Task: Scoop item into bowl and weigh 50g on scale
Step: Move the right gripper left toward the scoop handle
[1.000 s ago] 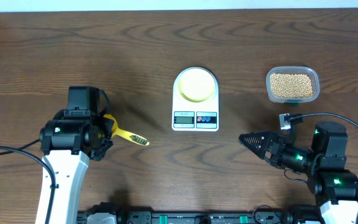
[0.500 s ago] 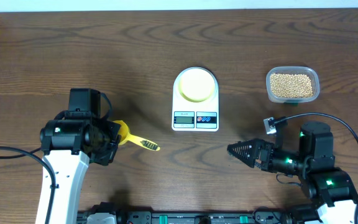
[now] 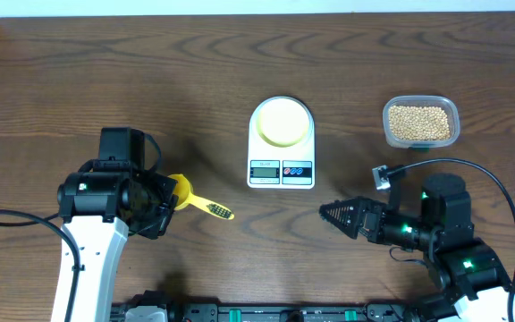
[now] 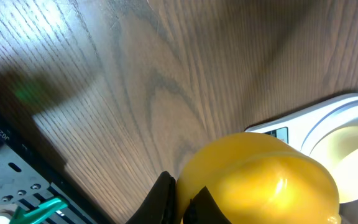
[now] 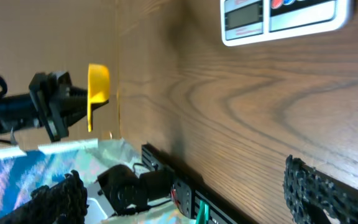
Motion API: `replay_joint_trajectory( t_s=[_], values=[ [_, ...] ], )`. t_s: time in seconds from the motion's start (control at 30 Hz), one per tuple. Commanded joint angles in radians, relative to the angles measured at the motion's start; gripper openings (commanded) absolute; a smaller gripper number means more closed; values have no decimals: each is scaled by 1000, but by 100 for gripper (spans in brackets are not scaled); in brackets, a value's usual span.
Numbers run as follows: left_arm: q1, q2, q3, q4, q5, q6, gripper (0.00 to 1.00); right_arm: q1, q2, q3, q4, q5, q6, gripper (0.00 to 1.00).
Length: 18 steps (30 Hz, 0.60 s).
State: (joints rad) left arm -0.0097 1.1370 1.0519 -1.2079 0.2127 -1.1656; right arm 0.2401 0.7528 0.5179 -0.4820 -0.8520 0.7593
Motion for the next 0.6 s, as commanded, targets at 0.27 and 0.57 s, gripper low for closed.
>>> replay_joint_trajectory(
  t_s=[0.27,0.57],
  values=[
    [-77,-6,-8,1,41,55,7,161,0,-6,36,189,174,99],
    [-161,-6,-8,83,41,54,7,252,0,-6,105,257,219,99]
  ],
)
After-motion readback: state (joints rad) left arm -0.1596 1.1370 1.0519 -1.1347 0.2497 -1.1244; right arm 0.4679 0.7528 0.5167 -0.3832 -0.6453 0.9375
